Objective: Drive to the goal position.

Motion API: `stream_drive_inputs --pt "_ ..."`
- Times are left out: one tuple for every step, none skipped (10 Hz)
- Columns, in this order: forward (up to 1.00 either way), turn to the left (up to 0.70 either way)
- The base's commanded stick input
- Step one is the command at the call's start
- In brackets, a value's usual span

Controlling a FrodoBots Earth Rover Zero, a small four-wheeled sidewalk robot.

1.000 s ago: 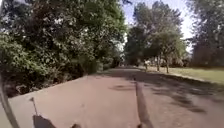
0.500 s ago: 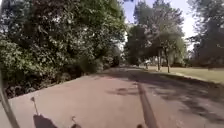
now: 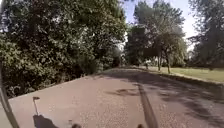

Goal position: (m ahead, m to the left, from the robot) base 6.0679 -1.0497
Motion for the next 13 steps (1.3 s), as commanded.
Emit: stream_drive_inputs --pt "0.00 0.00" --pt "0.05 0.00" --pt "0.70 0.00" --pt "0.70 0.00" --pt "0.70 0.00" --pt "0.70 0.00" --pt "0.70 0.00" --pt "0.70 0.00" --pt "0.70 0.00" --pt "0.70 0.00" --pt "0.70 0.00" --pt "0.70 0.00" --pt "0.70 0.00"
